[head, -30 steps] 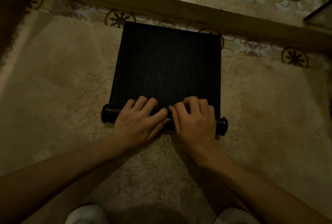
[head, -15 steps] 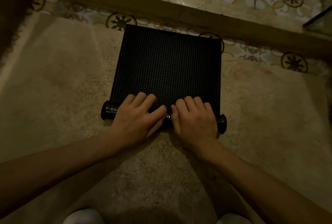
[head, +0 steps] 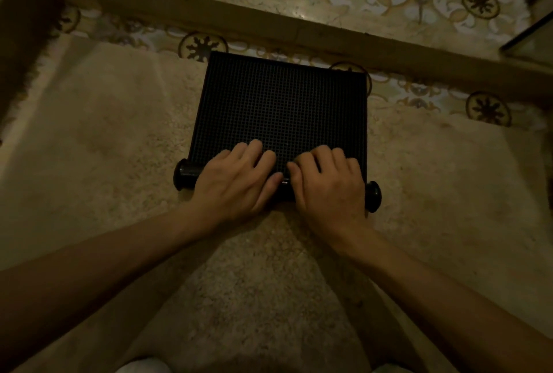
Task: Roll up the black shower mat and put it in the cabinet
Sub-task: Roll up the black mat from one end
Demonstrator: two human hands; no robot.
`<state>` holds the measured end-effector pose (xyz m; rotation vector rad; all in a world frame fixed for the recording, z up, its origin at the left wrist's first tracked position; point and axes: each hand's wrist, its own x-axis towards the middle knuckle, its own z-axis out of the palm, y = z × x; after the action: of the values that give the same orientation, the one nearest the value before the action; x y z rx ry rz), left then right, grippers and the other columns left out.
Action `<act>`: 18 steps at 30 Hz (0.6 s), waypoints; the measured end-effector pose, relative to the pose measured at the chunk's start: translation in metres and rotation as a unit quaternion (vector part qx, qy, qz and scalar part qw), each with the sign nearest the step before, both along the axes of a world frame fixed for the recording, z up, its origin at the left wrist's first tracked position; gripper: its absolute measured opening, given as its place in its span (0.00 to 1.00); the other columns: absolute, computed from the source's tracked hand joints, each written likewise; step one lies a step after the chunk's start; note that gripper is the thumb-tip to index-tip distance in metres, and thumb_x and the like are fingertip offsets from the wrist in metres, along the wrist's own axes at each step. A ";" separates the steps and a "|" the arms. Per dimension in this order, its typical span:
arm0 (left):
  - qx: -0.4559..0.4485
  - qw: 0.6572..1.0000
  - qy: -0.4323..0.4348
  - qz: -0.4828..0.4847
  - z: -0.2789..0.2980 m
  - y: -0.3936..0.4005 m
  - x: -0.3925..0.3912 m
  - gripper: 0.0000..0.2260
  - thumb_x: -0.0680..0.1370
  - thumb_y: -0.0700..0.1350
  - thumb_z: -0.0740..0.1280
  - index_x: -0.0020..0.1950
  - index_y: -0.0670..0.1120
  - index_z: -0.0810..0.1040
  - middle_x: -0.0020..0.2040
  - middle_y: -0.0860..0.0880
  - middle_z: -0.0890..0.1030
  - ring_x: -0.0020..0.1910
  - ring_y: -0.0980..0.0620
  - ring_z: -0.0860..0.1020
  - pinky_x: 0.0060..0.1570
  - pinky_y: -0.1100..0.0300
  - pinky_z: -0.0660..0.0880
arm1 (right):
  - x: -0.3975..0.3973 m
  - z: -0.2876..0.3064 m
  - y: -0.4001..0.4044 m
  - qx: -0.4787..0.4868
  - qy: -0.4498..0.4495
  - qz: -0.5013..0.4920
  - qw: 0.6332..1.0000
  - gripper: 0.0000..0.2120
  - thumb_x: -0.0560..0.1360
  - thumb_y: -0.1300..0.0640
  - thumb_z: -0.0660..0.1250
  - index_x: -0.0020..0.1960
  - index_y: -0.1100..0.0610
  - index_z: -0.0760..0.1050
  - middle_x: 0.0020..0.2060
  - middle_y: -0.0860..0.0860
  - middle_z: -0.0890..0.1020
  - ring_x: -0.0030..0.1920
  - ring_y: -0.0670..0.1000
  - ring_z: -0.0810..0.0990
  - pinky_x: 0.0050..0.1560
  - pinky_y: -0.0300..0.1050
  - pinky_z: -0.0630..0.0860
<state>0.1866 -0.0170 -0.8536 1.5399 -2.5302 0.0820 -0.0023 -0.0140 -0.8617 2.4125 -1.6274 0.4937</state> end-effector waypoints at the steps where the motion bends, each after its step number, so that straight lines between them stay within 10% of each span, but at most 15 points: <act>1: 0.006 1.000 0.001 0.002 0.001 -0.003 -0.001 0.15 0.85 0.54 0.51 0.50 0.45 0.70 0.45 0.45 0.73 0.39 0.46 0.72 0.35 0.52 0.67 | -0.001 -0.002 0.004 0.000 0.007 -0.005 1.000 0.20 0.86 0.48 0.52 0.47 0.58 0.75 0.42 0.56 0.77 0.41 0.58 0.73 0.40 0.55 0.68; 18: -0.028 0.999 -0.013 0.019 -0.007 -0.012 0.004 0.22 0.82 0.59 0.54 0.54 0.41 0.75 0.50 0.41 0.76 0.45 0.41 0.71 0.42 0.47 0.66 | -0.003 0.005 -0.042 0.051 -0.061 0.014 0.997 0.19 0.86 0.49 0.52 0.42 0.56 0.73 0.35 0.51 0.75 0.34 0.52 0.73 0.29 0.47 0.66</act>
<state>0.1909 -0.0289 -0.8608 1.5763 -2.4957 0.1760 -0.0048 -0.0561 -0.8568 2.5266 -1.7104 0.5883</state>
